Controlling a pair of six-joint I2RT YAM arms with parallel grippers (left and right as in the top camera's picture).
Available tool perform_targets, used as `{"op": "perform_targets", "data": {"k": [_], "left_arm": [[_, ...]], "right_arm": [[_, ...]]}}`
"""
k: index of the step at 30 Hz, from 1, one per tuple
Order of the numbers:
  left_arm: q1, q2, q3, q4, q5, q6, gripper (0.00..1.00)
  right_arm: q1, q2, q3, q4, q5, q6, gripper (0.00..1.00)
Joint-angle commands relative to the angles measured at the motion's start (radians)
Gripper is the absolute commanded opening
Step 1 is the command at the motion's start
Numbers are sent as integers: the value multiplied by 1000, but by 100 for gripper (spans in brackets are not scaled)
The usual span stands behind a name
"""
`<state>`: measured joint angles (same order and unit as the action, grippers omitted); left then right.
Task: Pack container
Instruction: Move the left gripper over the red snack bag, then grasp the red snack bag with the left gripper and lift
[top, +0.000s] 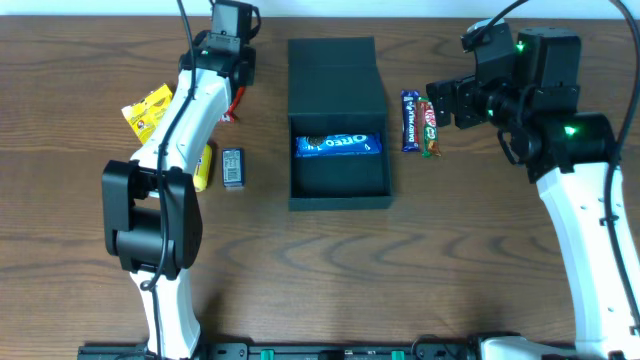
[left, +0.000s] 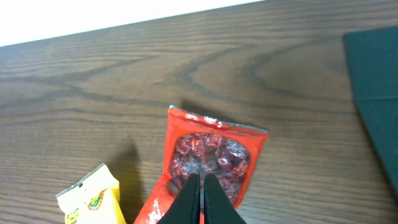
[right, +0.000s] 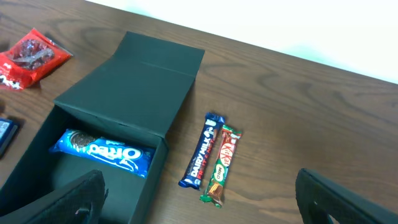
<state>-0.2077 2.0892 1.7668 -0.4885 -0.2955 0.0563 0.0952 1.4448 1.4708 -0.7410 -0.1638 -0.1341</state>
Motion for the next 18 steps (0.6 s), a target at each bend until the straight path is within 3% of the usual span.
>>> {"op": "perform_targets", "data": {"k": [1, 3, 4, 6, 7, 9, 13, 18], "left_arm": [[-8, 9, 21, -12, -30, -8, 5], [-3, 11, 21, -11, -29, -8, 6], [5, 13, 21, -8, -26, -8, 13], [27, 17, 20, -7, -14, -8, 53], [42, 21, 18, -6, 3, -3, 68], [77, 31, 18, -10, 82, 34, 87], [138, 60, 13, -25, 291, 163, 98], [169, 109, 13, -35, 346, 218, 95]], "right_arm": [[-25, 3, 3, 1, 2, 24, 96], [-38, 3, 3, 0, 2, 34, 98], [-40, 3, 3, 0, 2, 33, 98], [-44, 3, 3, 0, 2, 33, 99], [-44, 3, 3, 0, 2, 33, 99], [-44, 3, 3, 0, 2, 33, 99], [-44, 3, 3, -2, 2, 33, 99], [-44, 3, 3, -10, 2, 33, 99]]}}
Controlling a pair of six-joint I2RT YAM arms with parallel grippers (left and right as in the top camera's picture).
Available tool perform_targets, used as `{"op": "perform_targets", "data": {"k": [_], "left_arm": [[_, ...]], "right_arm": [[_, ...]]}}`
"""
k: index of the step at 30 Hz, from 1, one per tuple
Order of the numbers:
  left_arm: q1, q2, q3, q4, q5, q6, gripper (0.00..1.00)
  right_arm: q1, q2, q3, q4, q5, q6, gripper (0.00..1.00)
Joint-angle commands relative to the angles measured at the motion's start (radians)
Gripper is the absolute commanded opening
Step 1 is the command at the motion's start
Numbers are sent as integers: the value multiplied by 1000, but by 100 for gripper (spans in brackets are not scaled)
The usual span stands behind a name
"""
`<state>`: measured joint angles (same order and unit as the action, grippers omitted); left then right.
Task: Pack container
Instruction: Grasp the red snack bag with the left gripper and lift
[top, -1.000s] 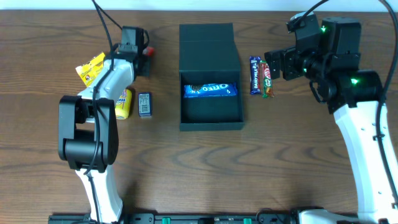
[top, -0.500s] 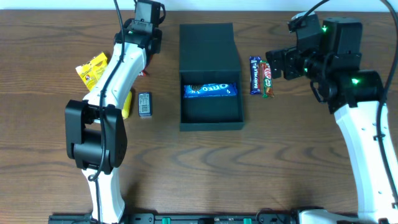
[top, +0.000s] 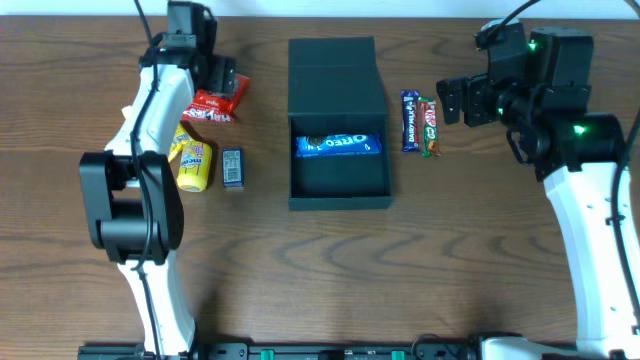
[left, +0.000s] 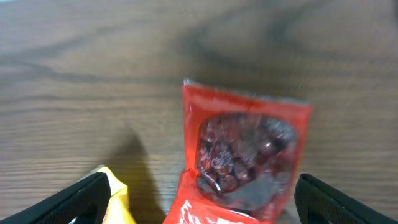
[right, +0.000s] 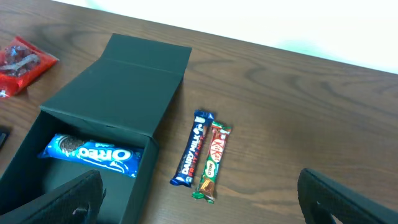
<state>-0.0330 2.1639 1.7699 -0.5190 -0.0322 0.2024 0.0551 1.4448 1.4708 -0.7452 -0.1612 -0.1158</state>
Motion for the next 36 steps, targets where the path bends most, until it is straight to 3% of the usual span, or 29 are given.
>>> {"op": "perform_targets", "data": {"k": [1, 5, 21, 28, 36], "left_arm": [[-6, 40, 10, -4, 90, 91, 95], [-14, 70, 10, -4, 104, 156, 96], [-14, 164, 10, -4, 98, 156, 99], [-14, 163, 11, 0, -6, 107, 74], [-14, 160, 14, 0, -49, 28, 56]], "right_arm": [[-4, 3, 3, -6, -1, 15, 99], [-4, 3, 3, -6, -1, 26, 99], [-4, 3, 3, -6, -1, 52, 99], [-4, 3, 3, 2, 0, 52, 99], [-4, 3, 3, 17, 0, 52, 99]]}}
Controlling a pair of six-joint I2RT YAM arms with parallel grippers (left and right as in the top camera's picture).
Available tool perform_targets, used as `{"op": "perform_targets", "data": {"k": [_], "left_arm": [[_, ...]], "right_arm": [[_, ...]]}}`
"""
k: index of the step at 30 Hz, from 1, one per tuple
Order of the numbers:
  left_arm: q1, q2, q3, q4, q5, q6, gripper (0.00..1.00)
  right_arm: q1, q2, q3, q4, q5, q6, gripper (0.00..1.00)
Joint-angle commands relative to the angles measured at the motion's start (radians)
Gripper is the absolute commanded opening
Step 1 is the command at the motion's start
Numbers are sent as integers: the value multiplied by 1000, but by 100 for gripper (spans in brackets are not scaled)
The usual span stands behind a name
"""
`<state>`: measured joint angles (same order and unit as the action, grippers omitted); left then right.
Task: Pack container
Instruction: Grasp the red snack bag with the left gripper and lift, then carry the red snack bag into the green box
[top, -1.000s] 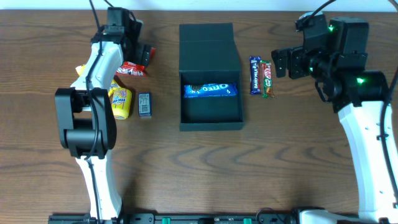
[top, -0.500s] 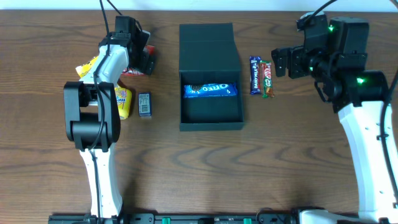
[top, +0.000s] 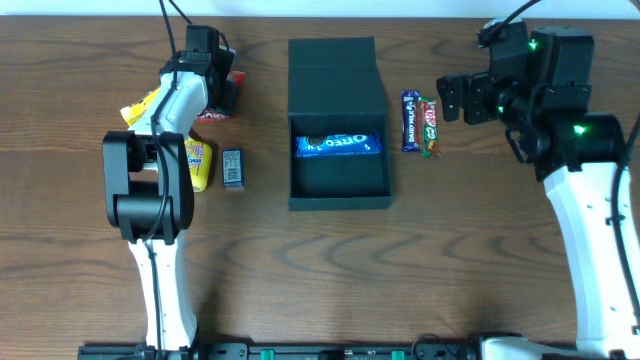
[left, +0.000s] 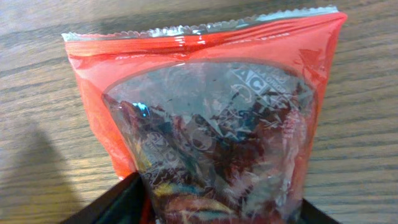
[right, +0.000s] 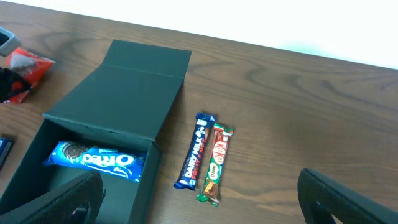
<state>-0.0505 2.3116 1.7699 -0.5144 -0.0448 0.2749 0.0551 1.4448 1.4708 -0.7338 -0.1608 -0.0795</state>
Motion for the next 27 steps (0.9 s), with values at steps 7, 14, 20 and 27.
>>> {"op": "perform_targets", "data": {"k": [7, 14, 20, 27], "left_arm": [[-11, -25, 71, -5, -40, -112, 40], [-91, -104, 114, -5, -177, -115, 37], [-200, -177, 114, -71, -307, -183, 33], [-356, -283, 114, -226, -332, -462, 32]], "right_arm": [[-12, 3, 3, 18, 0, 16, 99], [-84, 3, 3, 20, -1, 16, 99], [-156, 3, 3, 29, 0, 16, 99], [-249, 3, 3, 51, 0, 16, 99]]}}
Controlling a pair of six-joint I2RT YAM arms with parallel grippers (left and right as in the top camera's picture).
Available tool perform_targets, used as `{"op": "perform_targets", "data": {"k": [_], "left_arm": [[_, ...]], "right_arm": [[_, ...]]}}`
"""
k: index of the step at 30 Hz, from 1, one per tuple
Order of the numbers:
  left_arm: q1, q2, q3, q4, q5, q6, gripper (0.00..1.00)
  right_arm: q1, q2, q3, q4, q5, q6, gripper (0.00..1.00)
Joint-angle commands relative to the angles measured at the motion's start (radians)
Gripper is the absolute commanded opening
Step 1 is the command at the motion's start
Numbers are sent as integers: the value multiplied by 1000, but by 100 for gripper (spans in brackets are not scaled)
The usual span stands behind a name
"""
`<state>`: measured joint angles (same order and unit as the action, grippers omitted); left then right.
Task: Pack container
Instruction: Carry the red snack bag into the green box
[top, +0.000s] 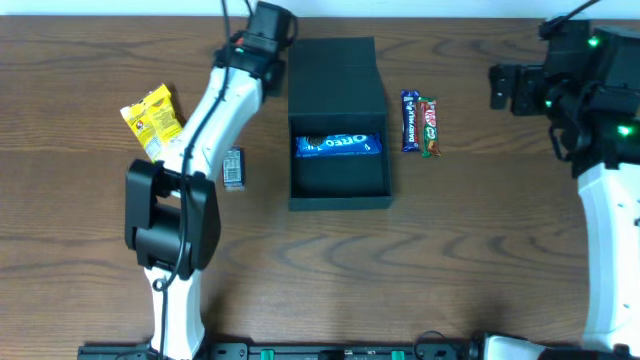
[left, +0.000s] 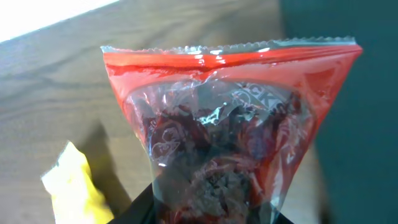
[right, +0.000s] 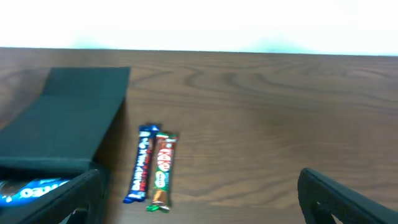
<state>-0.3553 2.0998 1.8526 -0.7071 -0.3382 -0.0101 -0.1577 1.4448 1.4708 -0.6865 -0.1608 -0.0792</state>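
Observation:
A red bag of dried fruit (left: 224, 124) fills the left wrist view, hanging off the table with my left gripper (left: 211, 214) shut on its lower end. In the overhead view that gripper (top: 262, 55) is at the back left corner of the dark green box (top: 338, 203), beside its open lid (top: 335, 75). An Oreo pack (top: 338, 145) lies inside the box. A Dairy Milk bar (top: 409, 120) and a KitKat bar (top: 429, 127) lie right of the box. My right gripper (top: 510, 85) hangs open, right of the bars, holding nothing.
A yellow snack packet (top: 150, 115) and a small grey packet (top: 232, 168) lie left of the box. My left arm stretches over the table between them. The back edge of the table runs close behind both grippers.
My left gripper has shut on the red bag, which is now off the table and to the right, by the lid. My right gripper has moved right, farther from the bars.
My left gripper was shut just above the red bag lying left of the box. Then it stood open over the bag, then low with its fingers around it. Now it holds the bag in the air at the lid's corner. The Oreo pack stayed in the box.

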Motion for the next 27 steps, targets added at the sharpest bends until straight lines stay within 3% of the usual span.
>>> {"op": "perform_targets", "data": {"k": [1, 7, 9, 21, 27], "left_arm": [[-77, -85, 32, -71, -38, -245, 31], [-231, -110, 31, -292, -34, -634, 24], [-282, -109, 31, -336, -32, -692, 24], [-405, -108, -71, -370, -29, -697, 28], [-404, -108, -205, -254, -39, -630, 30]], "right_arm": [[-48, 3, 3, 7, 0, 16, 99], [-111, 3, 3, 50, -1, 16, 99], [-124, 3, 3, 68, -1, 16, 99], [-130, 3, 3, 25, -21, 90, 99], [-130, 3, 3, -30, -32, 101, 99]]}}
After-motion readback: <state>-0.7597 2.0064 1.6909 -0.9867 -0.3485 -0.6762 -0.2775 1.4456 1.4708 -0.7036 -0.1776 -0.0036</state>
